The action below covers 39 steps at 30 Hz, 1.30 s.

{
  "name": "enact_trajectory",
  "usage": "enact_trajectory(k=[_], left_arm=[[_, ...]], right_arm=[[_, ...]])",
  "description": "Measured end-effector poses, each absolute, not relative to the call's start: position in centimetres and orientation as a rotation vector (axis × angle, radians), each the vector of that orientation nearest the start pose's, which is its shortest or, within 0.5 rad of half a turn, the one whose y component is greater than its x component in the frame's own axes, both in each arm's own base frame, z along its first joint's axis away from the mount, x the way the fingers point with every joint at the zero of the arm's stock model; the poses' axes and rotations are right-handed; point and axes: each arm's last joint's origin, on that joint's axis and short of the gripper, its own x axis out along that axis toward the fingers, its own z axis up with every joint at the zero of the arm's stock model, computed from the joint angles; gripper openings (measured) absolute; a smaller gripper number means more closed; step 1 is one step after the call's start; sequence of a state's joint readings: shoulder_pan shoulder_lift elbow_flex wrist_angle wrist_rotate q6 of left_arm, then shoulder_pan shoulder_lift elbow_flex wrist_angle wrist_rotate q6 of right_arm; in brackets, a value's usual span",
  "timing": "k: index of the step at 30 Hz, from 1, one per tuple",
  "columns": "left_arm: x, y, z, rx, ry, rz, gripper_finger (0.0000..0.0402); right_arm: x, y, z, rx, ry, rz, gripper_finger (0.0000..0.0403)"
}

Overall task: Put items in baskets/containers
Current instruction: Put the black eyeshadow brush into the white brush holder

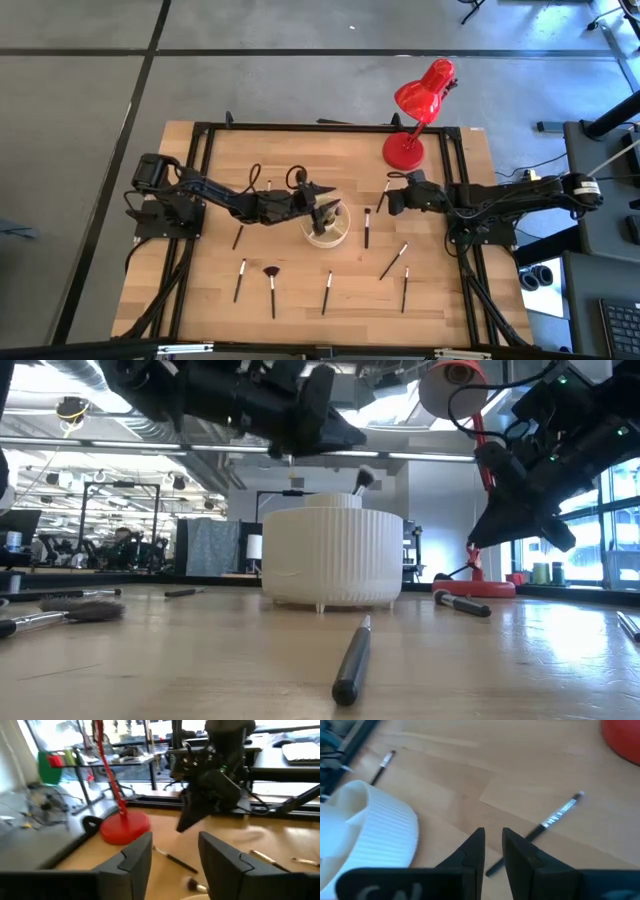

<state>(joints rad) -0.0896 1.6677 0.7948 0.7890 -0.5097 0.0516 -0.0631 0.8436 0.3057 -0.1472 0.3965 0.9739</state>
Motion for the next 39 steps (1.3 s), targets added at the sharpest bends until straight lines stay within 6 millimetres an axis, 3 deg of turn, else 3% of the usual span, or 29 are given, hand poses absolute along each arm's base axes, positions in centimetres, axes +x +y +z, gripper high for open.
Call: enact_trajectory(k=[8,18,24,29,34,39], left_arm=[[31.8,-0.3,25.1,0.234,0.103,0.518,0.0175],[30.9,2.7,25.5,0.188,0.167,0.586,0.0152],[30.6,3.9,25.7,0.185,0.171,0.615,0.0151],[30.6,4.0,25.7,0.206,0.178,0.6,0.0148],[30.6,4.0,25.6,0.246,0.198,0.598,0.015],[29.9,4.4,26.0,0.272,0.234,0.661,0.0148]], right_arm=[[17.8,-3.6,18.8,0.75,0.613,-0.977,0.0067],[21.4,-8.5,17.2,0.959,0.817,-1.072,0.0082],[22.2,-10.1,15.8,1.017,0.904,-1.157,0.0119],[22.8,-11.1,14.6,1.038,0.9,-1.189,0.0127],[23.0,-11.6,13.6,1.046,0.917,-1.199,0.0106],[23.0,-11.6,13.1,1.056,0.953,-1.198,0.0049]])
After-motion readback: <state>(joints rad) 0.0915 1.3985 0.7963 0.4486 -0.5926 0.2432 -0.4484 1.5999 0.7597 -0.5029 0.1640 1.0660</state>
